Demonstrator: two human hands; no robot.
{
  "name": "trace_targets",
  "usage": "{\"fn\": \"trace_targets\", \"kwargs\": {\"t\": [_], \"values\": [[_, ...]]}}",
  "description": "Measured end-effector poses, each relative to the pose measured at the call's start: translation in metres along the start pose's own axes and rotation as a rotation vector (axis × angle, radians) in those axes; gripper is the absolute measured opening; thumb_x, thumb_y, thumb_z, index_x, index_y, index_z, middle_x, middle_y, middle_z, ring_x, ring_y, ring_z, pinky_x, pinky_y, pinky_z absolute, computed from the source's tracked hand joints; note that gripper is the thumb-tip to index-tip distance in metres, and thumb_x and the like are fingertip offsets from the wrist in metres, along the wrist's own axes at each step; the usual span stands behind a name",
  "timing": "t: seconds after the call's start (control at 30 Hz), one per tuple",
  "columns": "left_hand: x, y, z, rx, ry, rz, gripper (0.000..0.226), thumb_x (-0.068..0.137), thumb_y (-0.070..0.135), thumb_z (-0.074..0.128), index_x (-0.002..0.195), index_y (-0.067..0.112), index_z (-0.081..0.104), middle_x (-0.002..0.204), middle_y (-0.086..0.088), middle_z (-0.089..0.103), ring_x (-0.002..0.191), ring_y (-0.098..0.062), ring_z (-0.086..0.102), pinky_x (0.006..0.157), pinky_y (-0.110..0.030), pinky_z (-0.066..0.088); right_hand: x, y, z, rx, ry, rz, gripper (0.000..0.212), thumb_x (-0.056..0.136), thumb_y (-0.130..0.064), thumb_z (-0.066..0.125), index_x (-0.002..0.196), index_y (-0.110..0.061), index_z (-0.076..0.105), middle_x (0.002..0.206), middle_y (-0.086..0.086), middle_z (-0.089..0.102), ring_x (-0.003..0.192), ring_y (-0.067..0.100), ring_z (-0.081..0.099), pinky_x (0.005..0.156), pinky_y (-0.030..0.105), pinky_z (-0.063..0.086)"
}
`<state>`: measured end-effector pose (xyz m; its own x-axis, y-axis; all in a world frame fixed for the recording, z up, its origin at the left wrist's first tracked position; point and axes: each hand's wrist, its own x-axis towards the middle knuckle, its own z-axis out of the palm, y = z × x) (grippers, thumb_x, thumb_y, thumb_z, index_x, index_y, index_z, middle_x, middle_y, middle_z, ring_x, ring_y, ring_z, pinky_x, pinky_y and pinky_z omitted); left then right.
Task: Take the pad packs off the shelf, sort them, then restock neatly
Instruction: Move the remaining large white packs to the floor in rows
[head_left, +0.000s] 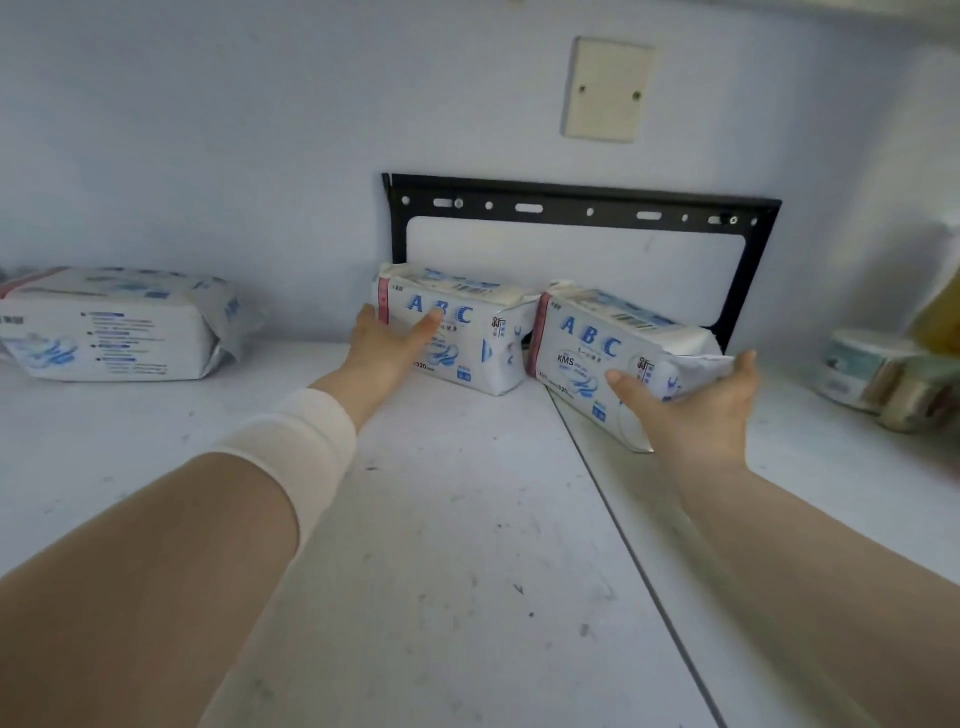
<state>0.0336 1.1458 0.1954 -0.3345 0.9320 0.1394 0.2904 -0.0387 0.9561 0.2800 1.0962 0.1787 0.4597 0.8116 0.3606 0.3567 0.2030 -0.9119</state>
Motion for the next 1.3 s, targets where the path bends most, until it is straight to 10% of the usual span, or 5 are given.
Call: {"fn": "trace_targets", "kwargs": {"t": [0.13, 0.33, 0.63, 0.8, 1.3], "values": [[0.018, 0.002, 0.004, -0.022, 0.047, 0.018, 0.093, 0.069, 0.056, 0.071, 0.138, 0.008, 0.030, 0.140, -0.009, 0.043, 0.127, -0.026, 0.044, 0.106, -0.042, 0.038, 0.000, 0.001, 0.010, 0.078, 0.018, -0.004, 0.132, 0.032, -0.062, 0.078, 0.141, -0.015, 0.022, 0.140, 0.001, 0.041, 0.130, 0.018, 0.042, 0.102, 0.045, 0.042], [0.023, -0.005, -0.003, -0.013, 0.015, -0.020, 0.120, 0.060, 0.062, 0.071, 0.147, 0.011, 0.007, 0.149, -0.005, 0.031, 0.134, -0.024, 0.034, 0.111, -0.042, 0.030, 0.012, 0.009, 0.007, 0.066, 0.050, 0.031, 0.099, 0.051, -0.037, 0.087, 0.132, -0.013, 0.035, 0.130, 0.003, 0.047, 0.117, 0.019, 0.052, 0.094, 0.045, 0.048], [0.021, -0.009, -0.015, 0.012, -0.102, -0.016, 0.127, 0.014, 0.076, 0.076, 0.121, 0.013, 0.046, 0.118, -0.003, 0.060, 0.104, -0.019, 0.061, 0.092, -0.039, 0.050, 0.020, 0.006, 0.002, -0.045, 0.026, 0.105, 0.088, 0.053, -0.040, 0.087, 0.125, -0.009, 0.046, 0.125, 0.008, 0.045, 0.108, 0.023, 0.054, 0.092, 0.046, 0.049], [0.010, -0.006, -0.015, -0.084, -0.182, 0.035, 0.105, 0.056, 0.032, 0.083, 0.135, 0.013, 0.017, 0.110, 0.004, 0.056, 0.097, -0.010, 0.058, 0.089, -0.030, 0.047, 0.016, 0.003, 0.000, 0.044, 0.025, 0.144, 0.079, 0.054, -0.033, 0.088, 0.117, -0.011, 0.045, 0.120, 0.007, 0.054, 0.107, 0.024, 0.056, 0.088, 0.048, 0.051], [-0.078, 0.020, -0.063, -0.071, -0.098, 0.209, 0.068, 0.061, 0.016, 0.085, 0.112, 0.016, 0.039, 0.095, 0.014, 0.055, 0.081, 0.006, 0.055, 0.051, -0.003, 0.044, -0.053, -0.061, -0.035, 0.089, 0.055, 0.039, 0.060, 0.060, -0.027, 0.086, 0.104, -0.016, 0.047, 0.108, 0.003, 0.061, 0.097, 0.019, 0.062, 0.081, 0.044, 0.055]]}}
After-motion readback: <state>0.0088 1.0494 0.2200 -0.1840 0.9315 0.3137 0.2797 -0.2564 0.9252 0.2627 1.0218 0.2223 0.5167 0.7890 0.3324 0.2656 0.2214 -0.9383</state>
